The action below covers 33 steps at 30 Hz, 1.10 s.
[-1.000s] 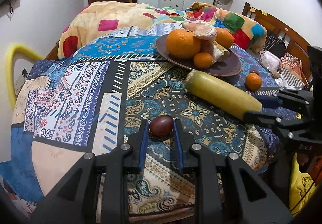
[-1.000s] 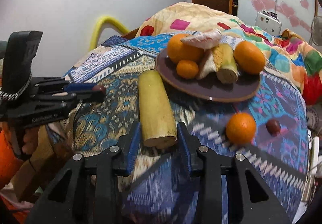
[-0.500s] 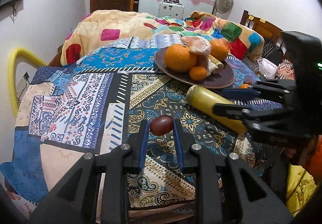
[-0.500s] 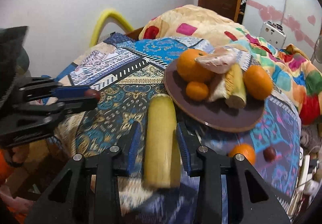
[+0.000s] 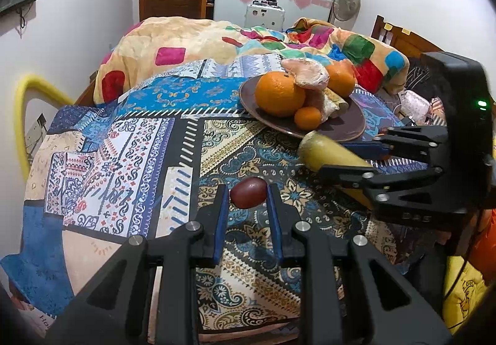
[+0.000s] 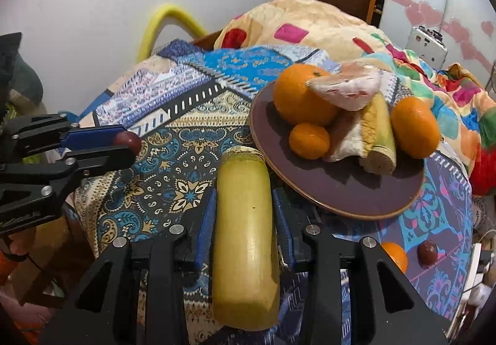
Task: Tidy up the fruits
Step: 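Carry the date to the plate with left tool while right tool stands the gourd upright there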
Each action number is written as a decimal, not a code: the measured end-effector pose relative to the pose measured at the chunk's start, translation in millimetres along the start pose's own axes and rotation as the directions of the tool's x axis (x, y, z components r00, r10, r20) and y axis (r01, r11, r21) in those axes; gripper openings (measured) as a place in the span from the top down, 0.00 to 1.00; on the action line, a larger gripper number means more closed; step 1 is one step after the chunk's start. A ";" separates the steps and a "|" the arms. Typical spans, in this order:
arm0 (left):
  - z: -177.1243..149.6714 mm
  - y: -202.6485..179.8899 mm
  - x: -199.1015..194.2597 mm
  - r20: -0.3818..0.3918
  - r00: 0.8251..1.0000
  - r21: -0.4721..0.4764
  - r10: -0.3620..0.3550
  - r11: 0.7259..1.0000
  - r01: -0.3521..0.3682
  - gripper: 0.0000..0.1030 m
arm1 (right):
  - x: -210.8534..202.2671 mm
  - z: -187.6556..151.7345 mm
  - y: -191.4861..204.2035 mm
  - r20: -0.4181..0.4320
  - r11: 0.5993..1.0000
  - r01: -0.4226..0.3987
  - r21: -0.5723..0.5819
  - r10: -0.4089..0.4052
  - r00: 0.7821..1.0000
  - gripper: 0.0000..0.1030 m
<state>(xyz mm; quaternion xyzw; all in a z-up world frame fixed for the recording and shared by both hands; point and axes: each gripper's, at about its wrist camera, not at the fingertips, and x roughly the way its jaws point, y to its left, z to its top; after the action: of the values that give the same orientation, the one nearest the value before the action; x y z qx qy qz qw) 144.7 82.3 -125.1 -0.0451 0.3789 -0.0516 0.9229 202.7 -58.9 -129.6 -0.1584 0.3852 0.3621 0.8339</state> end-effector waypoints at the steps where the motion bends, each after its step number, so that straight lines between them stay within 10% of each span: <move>1: 1.4 -0.9 0.0 0.003 1.000 0.002 -0.001 1.000 0.001 0.76 | -7.8 -2.0 -1.7 0.027 1.000 0.004 0.015 -0.005 1.000 0.68; 14: 33.7 -25.4 13.5 0.023 0.999 0.024 -0.035 0.999 0.034 0.76 | -98.6 -2.5 -49.7 0.252 0.984 0.079 0.161 -0.118 0.961 0.69; 33: 70.3 -38.4 59.5 -0.021 1.000 0.069 -0.016 0.997 0.018 0.76 | -72.8 15.1 -80.0 0.208 0.985 0.103 0.142 -0.131 0.969 0.69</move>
<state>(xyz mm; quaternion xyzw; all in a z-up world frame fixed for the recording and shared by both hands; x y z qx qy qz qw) 234.0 39.7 -112.0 -0.0160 0.3860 -0.0730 0.9195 236.7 -140.8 -65.7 -0.0860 0.3049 0.3014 0.8993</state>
